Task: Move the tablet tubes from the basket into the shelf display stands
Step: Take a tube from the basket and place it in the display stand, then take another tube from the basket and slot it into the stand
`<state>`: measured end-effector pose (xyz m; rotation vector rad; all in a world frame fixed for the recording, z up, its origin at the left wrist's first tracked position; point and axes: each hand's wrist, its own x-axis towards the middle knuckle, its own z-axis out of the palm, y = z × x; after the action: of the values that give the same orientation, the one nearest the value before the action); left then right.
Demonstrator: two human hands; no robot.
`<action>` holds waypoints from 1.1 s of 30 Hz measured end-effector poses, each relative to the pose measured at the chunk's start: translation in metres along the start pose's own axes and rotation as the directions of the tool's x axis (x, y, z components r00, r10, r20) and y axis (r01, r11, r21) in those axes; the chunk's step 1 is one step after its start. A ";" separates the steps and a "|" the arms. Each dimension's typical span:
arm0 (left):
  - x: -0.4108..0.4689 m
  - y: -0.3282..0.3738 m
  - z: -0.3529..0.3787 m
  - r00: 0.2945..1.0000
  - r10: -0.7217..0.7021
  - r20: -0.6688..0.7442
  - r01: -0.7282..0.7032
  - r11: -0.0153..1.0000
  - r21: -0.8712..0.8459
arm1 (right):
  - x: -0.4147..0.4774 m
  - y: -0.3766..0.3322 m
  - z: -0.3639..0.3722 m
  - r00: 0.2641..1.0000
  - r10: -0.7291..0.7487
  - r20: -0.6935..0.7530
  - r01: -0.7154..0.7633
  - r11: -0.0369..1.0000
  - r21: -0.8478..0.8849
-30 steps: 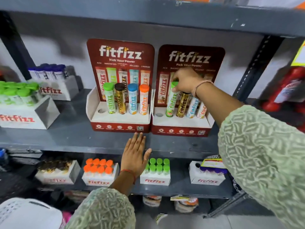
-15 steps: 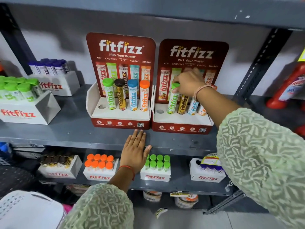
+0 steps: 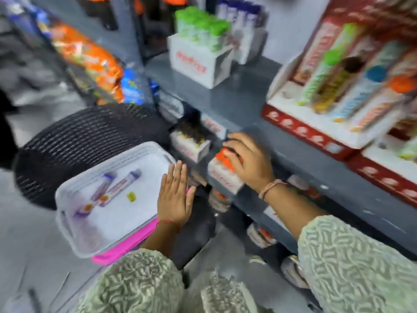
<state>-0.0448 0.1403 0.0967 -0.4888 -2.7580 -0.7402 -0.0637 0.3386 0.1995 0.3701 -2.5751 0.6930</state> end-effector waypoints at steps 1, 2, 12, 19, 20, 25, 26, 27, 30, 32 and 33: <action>-0.018 -0.025 -0.006 0.995 -0.099 -0.003 0.099 0.995 0.030 | 0.005 -0.013 0.028 0.995 -0.035 0.092 0.031 0.999 0.039; -0.036 -0.048 -0.012 0.981 -0.192 -0.012 0.193 0.979 0.061 | 0.008 -0.025 0.057 0.982 -0.074 0.175 0.060 0.995 0.083; -0.125 -0.150 -0.003 0.840 -0.542 -0.036 0.537 0.818 0.207 | 0.052 -0.093 0.282 0.746 0.026 0.665 -0.296 0.908 0.297; -0.128 -0.156 0.003 0.820 -0.571 -0.035 0.560 0.788 0.257 | 0.056 -0.083 0.350 0.606 -0.018 0.795 -0.151 0.979 0.138; -0.128 -0.157 0.003 0.817 -0.576 -0.023 0.560 0.784 0.267 | 0.054 -0.080 0.350 0.612 -0.018 0.791 -0.113 0.987 0.110; -0.129 -0.155 0.000 0.804 -0.594 0.039 0.565 0.782 0.265 | 0.035 -0.065 0.321 0.462 -0.009 0.887 -0.038 0.999 0.029; -0.128 -0.155 -0.001 0.806 -0.590 0.046 0.560 0.785 0.263 | 0.030 -0.063 0.313 0.488 0.013 0.873 -0.118 0.992 0.051; -0.126 -0.155 -0.002 0.808 -0.587 0.055 0.555 0.789 0.265 | 0.027 -0.064 0.304 0.534 0.036 0.845 -0.219 0.971 0.097; -0.123 -0.156 -0.006 0.813 -0.572 0.105 0.535 0.807 0.250 | 0.025 -0.067 0.271 0.668 0.142 0.730 -0.469 0.842 0.266; -0.118 -0.147 -0.009 0.830 -0.548 0.109 0.517 0.827 0.221 | 0.030 -0.063 0.239 0.712 0.201 0.673 -0.524 0.791 0.317; -0.113 -0.141 -0.009 0.838 -0.536 0.105 0.511 0.837 0.197 | 0.034 -0.060 0.222 0.720 0.218 0.659 -0.540 0.772 0.335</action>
<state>0.0060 -0.0084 0.0071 0.2814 -3.1002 -0.5908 -0.1489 0.1668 0.0683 0.1999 -3.0594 1.6838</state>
